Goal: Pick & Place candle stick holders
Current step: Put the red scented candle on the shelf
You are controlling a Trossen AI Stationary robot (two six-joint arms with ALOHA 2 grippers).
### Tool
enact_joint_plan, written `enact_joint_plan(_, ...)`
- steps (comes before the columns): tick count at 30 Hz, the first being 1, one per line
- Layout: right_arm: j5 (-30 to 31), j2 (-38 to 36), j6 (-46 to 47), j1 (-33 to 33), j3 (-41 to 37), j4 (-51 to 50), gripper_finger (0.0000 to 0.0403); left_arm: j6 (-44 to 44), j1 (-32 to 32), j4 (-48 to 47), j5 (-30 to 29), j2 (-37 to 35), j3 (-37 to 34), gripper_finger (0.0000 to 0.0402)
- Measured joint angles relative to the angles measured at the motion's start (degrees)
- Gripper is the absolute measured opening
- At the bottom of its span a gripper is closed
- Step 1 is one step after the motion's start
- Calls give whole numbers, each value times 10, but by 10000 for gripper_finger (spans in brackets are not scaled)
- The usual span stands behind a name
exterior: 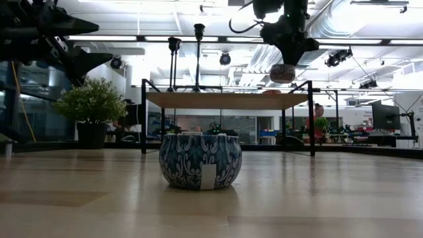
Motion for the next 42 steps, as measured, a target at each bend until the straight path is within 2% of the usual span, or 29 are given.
enact_joint_plan(5, 18, 2, -16, -20, 0, 12, 0, 0, 0, 0, 0, 0, 0, 303)
enact_joint_plan(18, 19, 42, -42, -52, 0, 24, 0, 0, 0, 0, 0, 0, 0, 303)
enact_joint_plan(33, 26, 45, -59, -60, 0, 30, 0, 0, 0, 0, 0, 0, 0, 303)
enact_joint_plan(42, 9, 60, -54, -61, 0, 37, 0, 0, 0, 0, 0, 0, 0, 303)
